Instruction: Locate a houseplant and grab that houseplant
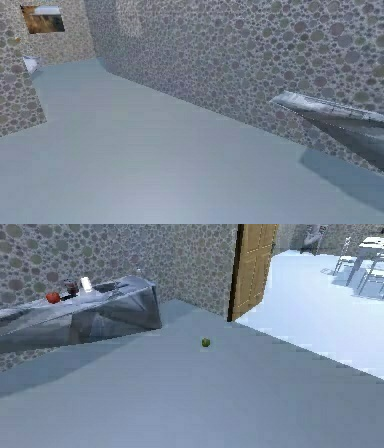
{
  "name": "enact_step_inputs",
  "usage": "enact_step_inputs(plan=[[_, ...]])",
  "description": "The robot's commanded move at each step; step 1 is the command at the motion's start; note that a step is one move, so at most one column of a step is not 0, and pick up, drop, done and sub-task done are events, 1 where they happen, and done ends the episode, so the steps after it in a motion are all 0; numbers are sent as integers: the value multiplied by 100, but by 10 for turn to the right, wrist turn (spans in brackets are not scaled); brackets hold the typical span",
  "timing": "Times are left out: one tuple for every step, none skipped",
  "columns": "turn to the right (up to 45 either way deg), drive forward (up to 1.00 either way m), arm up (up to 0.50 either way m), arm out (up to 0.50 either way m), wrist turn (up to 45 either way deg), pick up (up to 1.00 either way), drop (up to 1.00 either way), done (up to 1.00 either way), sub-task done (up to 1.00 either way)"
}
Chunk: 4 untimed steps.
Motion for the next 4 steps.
enact_step_inputs(plan=[[0, 15, 0, 0, 0, 0, 0, 0, 0], [-450, 0, 0, 0, 0, 0, 0, 0, 0], [0, 80, 0, 0, 0, 0, 0, 0, 0], [-420, 0, 0, 0, 0, 0, 0, 0, 0]])
